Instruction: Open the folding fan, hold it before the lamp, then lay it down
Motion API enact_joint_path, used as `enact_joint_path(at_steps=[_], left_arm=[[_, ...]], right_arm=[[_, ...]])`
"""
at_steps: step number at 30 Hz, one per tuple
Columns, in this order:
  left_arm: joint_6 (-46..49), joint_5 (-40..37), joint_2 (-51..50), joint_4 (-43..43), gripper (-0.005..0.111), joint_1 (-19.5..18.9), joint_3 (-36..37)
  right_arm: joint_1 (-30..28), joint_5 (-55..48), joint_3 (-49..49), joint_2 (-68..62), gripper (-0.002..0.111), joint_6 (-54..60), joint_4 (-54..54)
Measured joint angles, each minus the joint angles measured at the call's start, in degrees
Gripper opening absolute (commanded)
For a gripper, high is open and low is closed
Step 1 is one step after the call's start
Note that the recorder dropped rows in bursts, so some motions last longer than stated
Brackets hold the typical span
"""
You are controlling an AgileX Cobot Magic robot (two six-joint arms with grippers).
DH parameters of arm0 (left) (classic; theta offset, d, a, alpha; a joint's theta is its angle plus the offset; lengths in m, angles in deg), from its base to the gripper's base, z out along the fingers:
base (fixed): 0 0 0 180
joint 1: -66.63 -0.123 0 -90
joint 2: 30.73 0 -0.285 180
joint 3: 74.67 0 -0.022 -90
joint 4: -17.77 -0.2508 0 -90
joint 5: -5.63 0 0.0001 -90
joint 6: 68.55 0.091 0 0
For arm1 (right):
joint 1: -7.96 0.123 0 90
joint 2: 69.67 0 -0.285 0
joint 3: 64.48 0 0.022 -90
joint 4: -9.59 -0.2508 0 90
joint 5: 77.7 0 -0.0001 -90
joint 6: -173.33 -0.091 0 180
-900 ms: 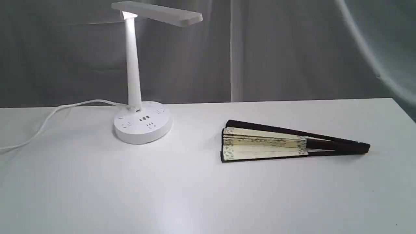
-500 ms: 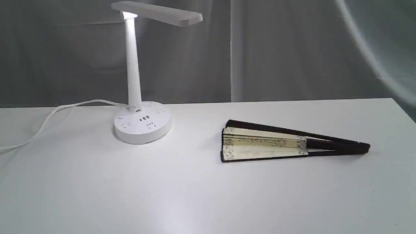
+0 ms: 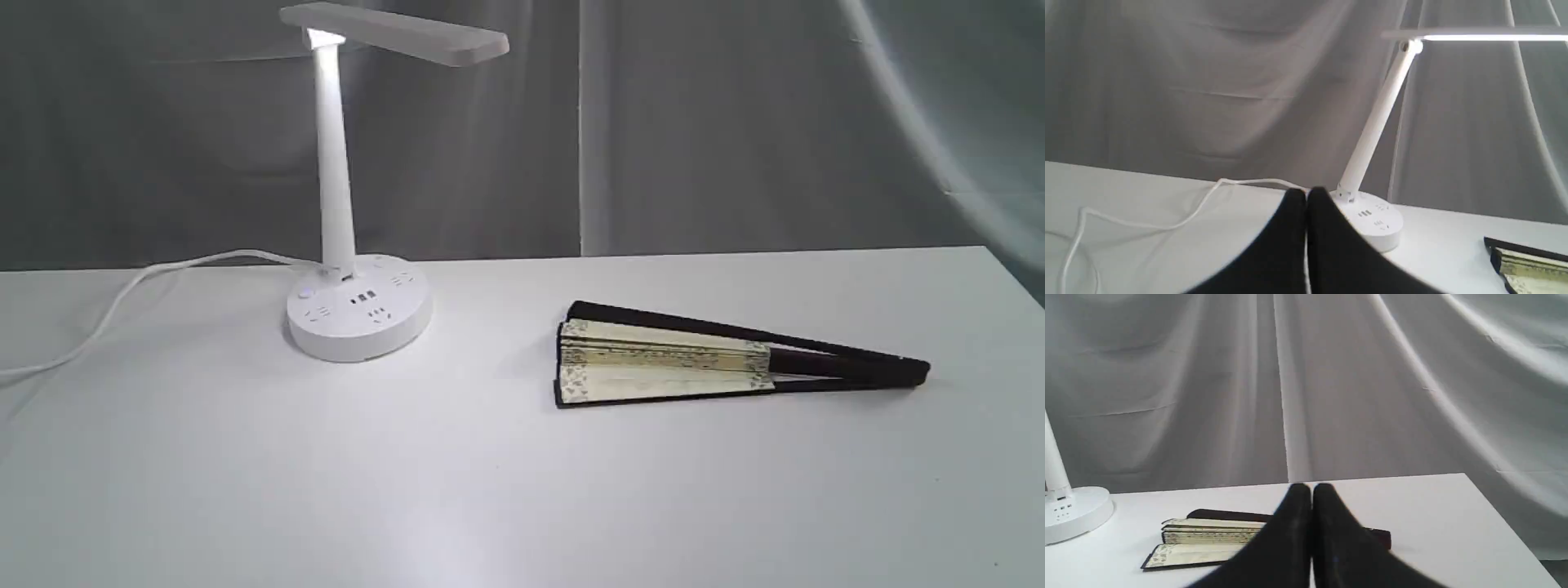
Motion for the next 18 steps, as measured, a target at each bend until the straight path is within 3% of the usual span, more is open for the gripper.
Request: enact_joint_path(at_steps=[12,18], left_arm=[[0.0,-12.37,0.08,2.94,0.0,0.0,-9.5],[0.0,-18.29,0.08,3.32,0.0,0.0,-13.5]], right_arm=[[0.0,-13.09,10.85,-0.12,0.0,0.0,2.37],[0.0,-16.16,15.52,-7.42,0.0,0.0,2.37]])
